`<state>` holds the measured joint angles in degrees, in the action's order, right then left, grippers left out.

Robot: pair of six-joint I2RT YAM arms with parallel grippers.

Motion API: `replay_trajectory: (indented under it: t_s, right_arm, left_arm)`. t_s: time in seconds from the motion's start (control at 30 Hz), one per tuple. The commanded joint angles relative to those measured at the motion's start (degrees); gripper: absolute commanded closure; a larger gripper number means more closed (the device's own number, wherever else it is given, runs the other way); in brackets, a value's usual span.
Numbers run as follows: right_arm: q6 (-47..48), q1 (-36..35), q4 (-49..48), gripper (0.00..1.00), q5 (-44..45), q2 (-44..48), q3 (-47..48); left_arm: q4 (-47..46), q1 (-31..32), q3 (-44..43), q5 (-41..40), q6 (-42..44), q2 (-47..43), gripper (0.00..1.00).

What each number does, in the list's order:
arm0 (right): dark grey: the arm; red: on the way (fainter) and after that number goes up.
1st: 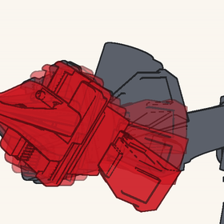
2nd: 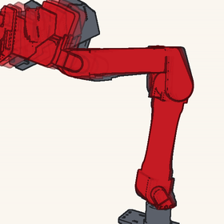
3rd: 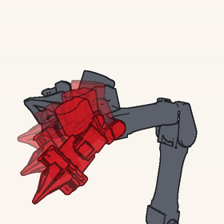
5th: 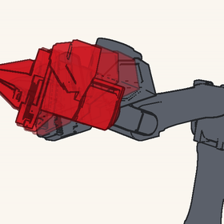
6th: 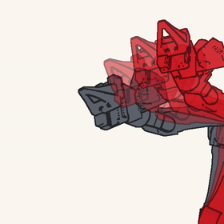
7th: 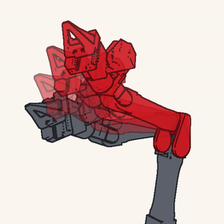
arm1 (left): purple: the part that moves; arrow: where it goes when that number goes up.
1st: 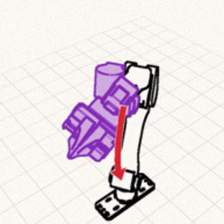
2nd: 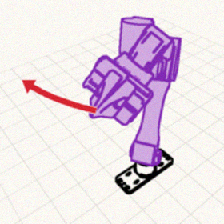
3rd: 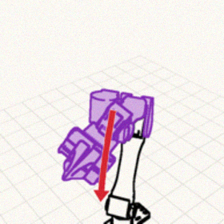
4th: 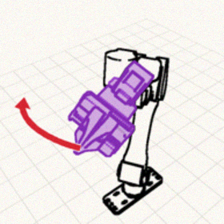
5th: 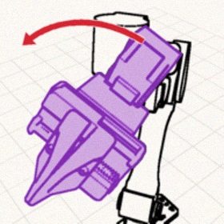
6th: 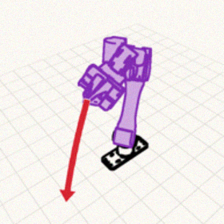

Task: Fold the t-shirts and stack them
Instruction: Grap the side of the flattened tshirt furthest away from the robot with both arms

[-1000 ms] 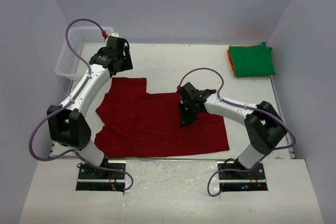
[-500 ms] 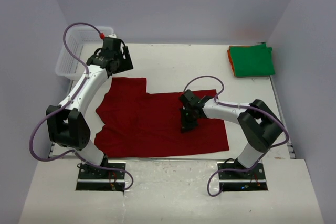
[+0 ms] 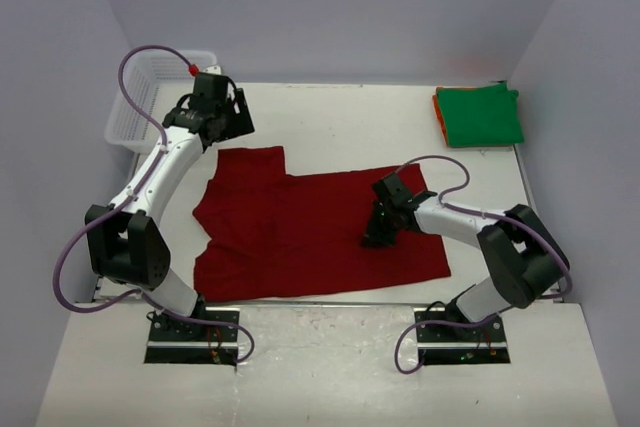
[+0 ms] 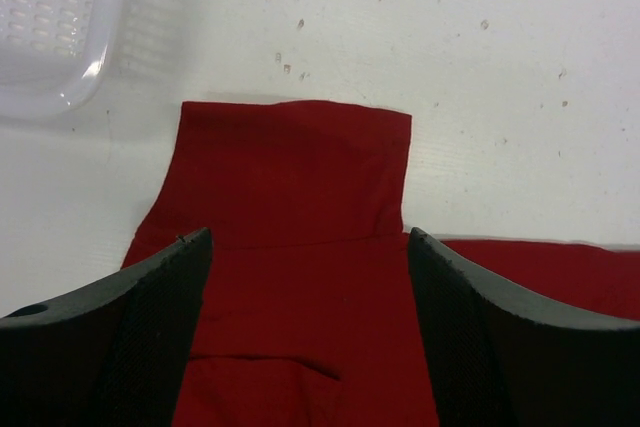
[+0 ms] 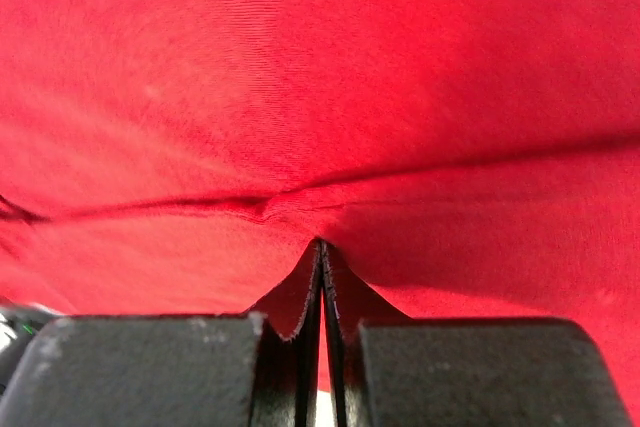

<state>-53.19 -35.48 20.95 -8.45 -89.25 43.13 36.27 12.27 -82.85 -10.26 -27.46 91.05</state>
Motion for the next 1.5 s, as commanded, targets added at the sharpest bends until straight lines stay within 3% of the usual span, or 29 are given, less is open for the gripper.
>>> replay_trajectory:
  t_s: [0.0, 0.27, 0.43, 0.6, 0.83, 1.03, 1.3, 1.47]
  right_arm:
    - [-2.09, 3.57, 4.10, 1.00, 10.91, 0.83, -5.68]
    - [-2.01, 5.07, 5.77, 1.00, 11.70, 3.38, -4.29]
    - [5.71, 4.64, 5.25, 1.00, 11.53, 5.92, -0.78]
    - [13.37, 4.11, 9.00, 0.99, 13.36, 11.82, 9.14]
    - [20.31, 4.11, 14.82, 0.84, 10.22, 12.70, 23.57]
    - [21.90, 5.16, 15.61, 0.52, 10.73, 16.56, 23.93]
    - [23.65, 14.12, 17.99, 0.51, 9.24, 15.25, 27.17]
    - [25.06, 19.66, 19.48, 0.51, 8.80, 11.21, 33.85]
  left_arm:
    - [-2.08, -0.58, 0.32, 1.56, -0.40, -1.31, 0.20]
    - [-1.91, -0.58, 0.23, 0.34, 0.57, -0.17, 0.20]
    - [-0.59, -0.67, -1.25, -2.57, 0.83, 4.22, 0.16]
    - [2.40, -1.81, -5.65, -2.92, -0.04, 11.50, 0.15]
    - [5.12, -6.55, -14.61, -2.14, 0.39, 20.30, 0.16]
    - [5.47, -9.98, -19.10, 3.31, 2.42, 26.19, 0.20]
    - [2.58, -10.78, -14.90, 12.88, 1.27, 28.75, 0.23]
    - [1.08, -10.69, -11.29, 16.32, 0.39, 28.05, 0.25]
